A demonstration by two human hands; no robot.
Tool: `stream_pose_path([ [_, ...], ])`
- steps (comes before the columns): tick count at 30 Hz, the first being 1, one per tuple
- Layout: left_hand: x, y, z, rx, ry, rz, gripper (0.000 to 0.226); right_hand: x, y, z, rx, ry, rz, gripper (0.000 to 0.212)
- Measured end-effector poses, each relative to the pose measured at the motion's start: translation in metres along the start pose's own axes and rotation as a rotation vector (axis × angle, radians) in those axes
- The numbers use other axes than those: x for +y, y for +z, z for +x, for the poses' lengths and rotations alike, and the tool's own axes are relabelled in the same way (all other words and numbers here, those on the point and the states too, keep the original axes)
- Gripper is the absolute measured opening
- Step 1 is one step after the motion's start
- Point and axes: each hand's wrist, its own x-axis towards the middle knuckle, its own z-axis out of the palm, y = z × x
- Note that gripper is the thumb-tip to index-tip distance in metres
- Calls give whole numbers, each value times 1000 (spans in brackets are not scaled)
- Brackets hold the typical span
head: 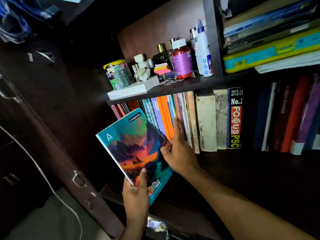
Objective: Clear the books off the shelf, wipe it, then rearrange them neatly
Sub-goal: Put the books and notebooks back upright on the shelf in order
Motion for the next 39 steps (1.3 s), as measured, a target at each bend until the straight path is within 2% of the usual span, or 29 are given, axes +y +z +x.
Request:
stream_pose_path([
  [7,4,-1,-5,-122,23,-55,22,10,-5,5,-84,106,336,91],
  [9,6,0,-6,-157,30,-49,21,12,-6,4,-67,138,320,84],
  [12,10,0,-8,-170,45,-42,22,16,-9,7,-77,151,259,87],
  [15,11,-1,-8,-168,55,-26,18,14,-18,11,-191,156,403,81],
  [18,13,-4,-8,-182,121,56,13,14,-32,12,-391,200,565,79],
  [20,15,-5,-5,-193,144,70,13,14,-34,11,-416,199,516,81],
  [24,22,-4,10,-224,139,75,9,18,-27,17,-247,164,445,59],
  [28,32,2,28,-250,174,66,13,19,-17,12,-103,172,40,52],
  [30,31,6,33,-222,177,76,11,15,-13,11,-69,217,-73,55],
  [32,28,12,31,-161,177,97,8,12,-9,9,-50,223,-49,66],
  [34,26,18,22,-117,192,102,6,10,-7,7,-44,207,-26,64],
  [39,27,25,6,-137,270,139,10,4,-3,-4,-53,115,-31,71],
])
